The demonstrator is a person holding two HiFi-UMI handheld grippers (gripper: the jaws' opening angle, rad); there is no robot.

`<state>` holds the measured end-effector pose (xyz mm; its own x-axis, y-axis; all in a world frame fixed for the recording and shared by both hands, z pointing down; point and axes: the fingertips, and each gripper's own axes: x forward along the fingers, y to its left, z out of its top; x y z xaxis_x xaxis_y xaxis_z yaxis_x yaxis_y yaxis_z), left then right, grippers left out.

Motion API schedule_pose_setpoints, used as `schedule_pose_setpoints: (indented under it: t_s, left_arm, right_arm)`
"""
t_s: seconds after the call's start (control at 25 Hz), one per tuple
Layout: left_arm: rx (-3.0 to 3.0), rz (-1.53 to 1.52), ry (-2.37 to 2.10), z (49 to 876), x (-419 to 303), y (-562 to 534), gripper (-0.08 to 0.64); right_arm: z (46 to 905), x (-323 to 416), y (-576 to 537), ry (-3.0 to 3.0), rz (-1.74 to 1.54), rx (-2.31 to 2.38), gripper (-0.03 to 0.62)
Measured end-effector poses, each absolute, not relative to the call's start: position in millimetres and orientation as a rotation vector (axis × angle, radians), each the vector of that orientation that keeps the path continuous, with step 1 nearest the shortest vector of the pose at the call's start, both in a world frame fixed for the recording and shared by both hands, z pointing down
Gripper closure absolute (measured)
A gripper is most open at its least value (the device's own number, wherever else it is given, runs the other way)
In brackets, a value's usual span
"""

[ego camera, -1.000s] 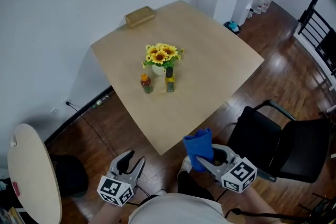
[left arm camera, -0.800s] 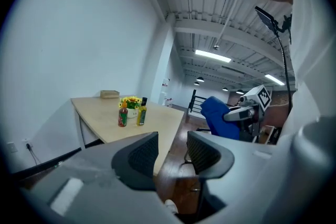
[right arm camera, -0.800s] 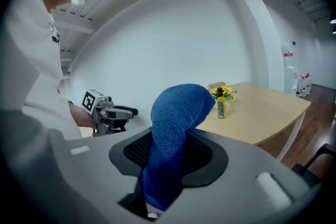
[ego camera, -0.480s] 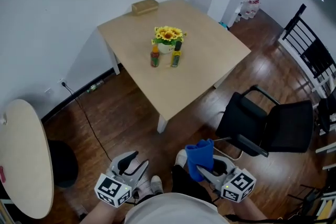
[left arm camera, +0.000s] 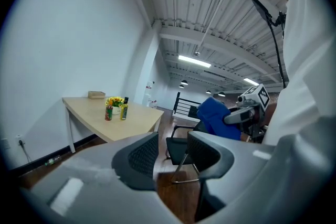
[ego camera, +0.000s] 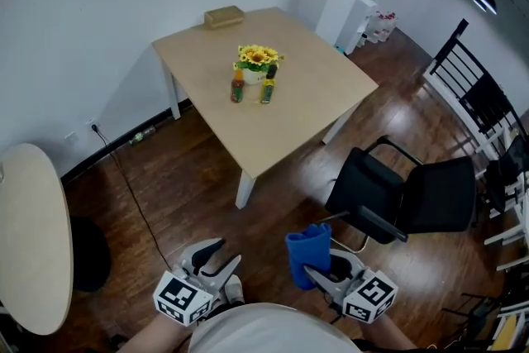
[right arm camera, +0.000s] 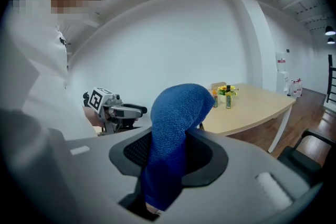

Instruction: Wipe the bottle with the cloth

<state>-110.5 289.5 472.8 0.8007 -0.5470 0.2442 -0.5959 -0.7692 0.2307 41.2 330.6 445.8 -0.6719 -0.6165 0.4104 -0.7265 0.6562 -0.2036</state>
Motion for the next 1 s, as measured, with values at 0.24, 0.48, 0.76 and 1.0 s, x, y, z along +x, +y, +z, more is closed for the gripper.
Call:
schedule_pose_setpoints:
  t_s: [0.24,0.48,0.76,1.0]
  left_arm:
    - [2.737,0.24,-0.821,456.7,-76.4,325.2,0.376]
    - [2.81,0.326,-0.822,443.6,-52.5,367.9,0.376]
    - [2.797,0.39,-0.819,443.7,-38.9,419.8,0.376]
    - [2.727,0.331,-0.842,441.2,-44.0,437.7,0.376]
  right_arm:
    - [447.1,53.4,372.9,-2.567,0.482,1.05,0.438]
    - [440.3,74.3,402.7,-2.6,0.478,1.095,0.439]
    - [451.5,83.9,441.1,-2.642,0.522,1.097,0.439]
    - [462.7,78.5,455.6,-2.664,0.54,1.034,0.439]
